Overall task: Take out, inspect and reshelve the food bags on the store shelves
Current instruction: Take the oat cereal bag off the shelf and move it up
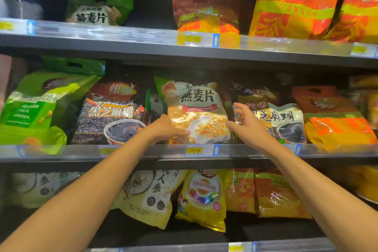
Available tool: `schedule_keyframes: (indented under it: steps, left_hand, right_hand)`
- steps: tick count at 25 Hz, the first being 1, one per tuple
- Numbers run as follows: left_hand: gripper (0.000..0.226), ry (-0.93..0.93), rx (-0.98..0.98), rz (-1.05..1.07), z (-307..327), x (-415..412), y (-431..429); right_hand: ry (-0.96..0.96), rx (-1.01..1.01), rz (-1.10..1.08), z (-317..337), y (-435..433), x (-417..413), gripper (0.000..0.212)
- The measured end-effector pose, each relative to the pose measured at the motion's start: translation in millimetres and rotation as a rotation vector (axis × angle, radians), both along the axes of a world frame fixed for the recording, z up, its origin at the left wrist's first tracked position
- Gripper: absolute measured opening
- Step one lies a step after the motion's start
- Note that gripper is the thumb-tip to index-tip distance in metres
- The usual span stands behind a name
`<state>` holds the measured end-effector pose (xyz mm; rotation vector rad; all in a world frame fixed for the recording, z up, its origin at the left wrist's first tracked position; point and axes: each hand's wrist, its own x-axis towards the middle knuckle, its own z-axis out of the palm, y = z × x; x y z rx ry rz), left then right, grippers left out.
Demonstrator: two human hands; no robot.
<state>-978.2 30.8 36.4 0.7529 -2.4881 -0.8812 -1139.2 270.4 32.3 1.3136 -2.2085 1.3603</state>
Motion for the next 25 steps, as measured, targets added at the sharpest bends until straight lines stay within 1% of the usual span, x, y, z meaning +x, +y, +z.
schedule_keyframes:
  steps: [1, 2, 3, 6, 7, 10, 12, 13, 15, 17, 19, 20, 21, 25]
  left_hand:
    - [0.057, -0.004, -0.01, -0.011, 1.3, 4.2, 2.3]
    - [0.046, -0.018, -0.014, -0.03, 3.3, 7.2, 3.4]
    - [0.043, -0.032, -0.009, -0.054, 5.6, 11.3, 5.0]
    - [0.038, -0.02, 0.103, -0.133, 7.5, 15.9, 6.7]
    - [0.04, -0.012, 0.137, -0.159, 6.7, 16.2, 8.1]
    - [0.06, -0.006, 0.133, -0.198, 3.8, 12.0, 7.5]
    - [0.063, 0.006, 0.122, -0.195, 0.1, 6.8, 2.4]
    - [0.06, 0.018, 0.128, -0.186, 0.5, 6.7, 3.6]
    - [0.048, 0.066, 0.168, -0.171, 2.3, 8.5, 8.3]
    - [0.039, 0.121, 0.201, -0.141, 3.7, 9.3, 11.6]
    - [0.036, 0.156, 0.208, -0.129, 5.7, 11.3, 10.4]
    - [0.04, 0.174, 0.234, -0.136, 7.7, 13.5, 9.5]
    - [0.053, 0.203, 0.268, -0.147, 10.7, 16.5, 9.6]
    - [0.114, 0.303, 0.3, -0.163, 22.2, 26.3, -1.7]
  right_hand:
    - [-0.018, 0.001, 0.013, 1.4, -4.2, -2.4, 0.076]
    - [-0.032, 0.016, 0.02, 3.0, -8.5, -3.7, 0.078]
    - [-0.048, 0.038, 0.023, 4.3, -13.5, -5.1, 0.08]
    - [-0.064, 0.132, 0.011, 9.5, -26.6, -8.1, 0.087]
    - [-0.055, 0.166, -0.002, 12.1, -30.2, -9.0, 0.09]
    - [-0.05, 0.293, -0.083, 20.3, -41.4, -11.6, 0.093]
    - [-0.05, 0.354, -0.126, 24.2, -48.5, -11.7, 0.088]
    - [-0.056, 0.362, -0.13, 24.9, -51.8, -11.9, 0.085]
    - [-0.074, 0.339, -0.115, 24.2, -55.7, -12.1, 0.08]
    - [-0.091, 0.282, -0.097, 21.4, -56.8, -12.3, 0.077]
    - [-0.117, 0.199, -0.077, 20.5, -56.6, -11.0, 0.077]
    - [-0.133, 0.146, -0.058, 21.2, -56.0, -10.0, 0.078]
    - [-0.149, 0.092, -0.031, 22.7, -55.1, -8.2, 0.077]
    - [-0.163, -0.083, 0.038, 33.3, -48.7, 7.3, 0.071]
